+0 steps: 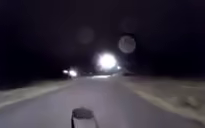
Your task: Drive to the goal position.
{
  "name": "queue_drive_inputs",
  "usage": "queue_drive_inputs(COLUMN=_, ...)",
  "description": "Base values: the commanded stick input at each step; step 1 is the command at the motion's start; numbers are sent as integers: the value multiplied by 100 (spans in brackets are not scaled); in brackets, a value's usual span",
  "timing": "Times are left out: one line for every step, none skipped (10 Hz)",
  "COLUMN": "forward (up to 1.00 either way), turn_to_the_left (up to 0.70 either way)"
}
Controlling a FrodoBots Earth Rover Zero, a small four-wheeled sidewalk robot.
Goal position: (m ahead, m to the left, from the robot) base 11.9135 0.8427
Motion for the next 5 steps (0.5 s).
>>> queue_drive_inputs(forward=100, turn_to_the_left=0)
queue_drive_inputs(forward=100, turn_to_the_left=0)
queue_drive_inputs(forward=100, turn_to_the_left=0)
queue_drive_inputs(forward=100, turn_to_the_left=0)
queue_drive_inputs(forward=100, turn_to_the_left=0)
